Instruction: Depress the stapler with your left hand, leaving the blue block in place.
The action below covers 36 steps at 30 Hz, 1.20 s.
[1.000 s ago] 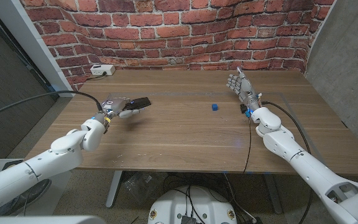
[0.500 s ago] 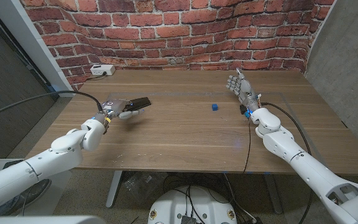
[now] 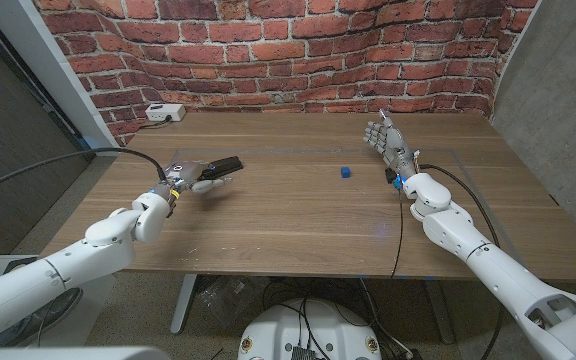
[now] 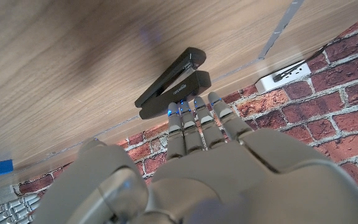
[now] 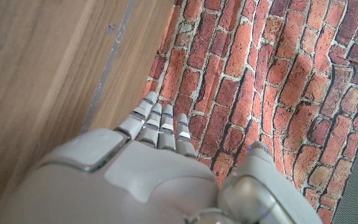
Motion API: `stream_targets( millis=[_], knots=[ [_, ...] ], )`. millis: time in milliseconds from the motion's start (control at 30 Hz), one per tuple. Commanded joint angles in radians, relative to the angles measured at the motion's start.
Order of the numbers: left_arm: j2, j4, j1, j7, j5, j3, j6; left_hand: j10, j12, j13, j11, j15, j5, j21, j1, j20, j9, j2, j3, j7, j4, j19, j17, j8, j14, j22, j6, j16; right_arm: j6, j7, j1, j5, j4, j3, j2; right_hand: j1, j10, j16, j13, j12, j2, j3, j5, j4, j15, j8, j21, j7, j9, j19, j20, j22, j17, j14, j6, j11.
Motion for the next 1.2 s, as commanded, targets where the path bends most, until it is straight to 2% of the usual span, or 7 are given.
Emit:
stream_targets(
  millis=[33,467,800,1200],
  knots=[
    [-0.014,0.025,-0.006,-0.007,-0.035,0.008,-0.023,0.013,0.000,0.003,0.003,-0.001,-0.006,0.000,0.005,-0.006,0.003,0.007,-0.007,0.003,0.002,0.010,0.001,0.001,0.009,0.003,0.016,-0.001,-0.008,-0.012,0.004,-0.002,-0.008,-0.001,0.004,0.004,0.011,0.002,0.005,0.003,0.005,0.001,-0.002,-0.003,0.001,0.003,0.000,0.000,0.003,0.010,0.000,0.002,0.005,0.012,0.017,-0.002],
    [-0.036,0.060,-0.018,-0.027,-0.073,0.030,-0.043,0.034,0.001,0.003,0.004,0.002,-0.006,0.003,0.010,-0.006,0.003,0.011,-0.009,0.008,0.002,0.031,0.001,0.004,0.030,0.003,0.040,0.000,-0.023,-0.031,-0.013,-0.003,-0.037,0.003,-0.006,0.004,0.023,0.003,0.005,0.005,0.006,0.000,-0.003,-0.003,0.002,0.005,0.001,0.003,0.003,0.017,-0.001,0.002,0.006,0.020,0.030,0.002],
    [-0.034,0.068,-0.024,-0.059,-0.097,0.044,-0.047,0.055,0.002,0.003,0.005,0.002,-0.006,0.006,0.015,-0.005,0.003,0.015,-0.011,0.017,0.002,0.051,0.001,0.008,0.051,0.002,0.071,0.001,-0.023,-0.034,-0.017,0.000,-0.046,0.005,-0.004,0.004,0.031,0.004,0.005,0.007,0.008,0.000,-0.003,-0.002,0.002,0.007,0.003,0.004,0.003,0.024,-0.001,0.003,0.006,0.028,0.040,0.000],
    [-0.057,0.095,-0.024,-0.050,-0.119,0.064,-0.059,0.064,0.000,0.003,0.006,0.003,-0.007,0.005,0.018,-0.002,0.003,0.016,-0.013,0.015,0.002,0.059,0.001,0.006,0.060,0.002,0.080,0.000,-0.038,-0.036,-0.015,-0.001,-0.054,0.001,-0.007,0.004,0.034,0.003,0.006,0.007,0.010,0.000,-0.004,-0.002,0.004,0.007,0.003,0.006,0.003,0.027,-0.002,0.003,0.006,0.031,0.045,0.000]
  ],
)
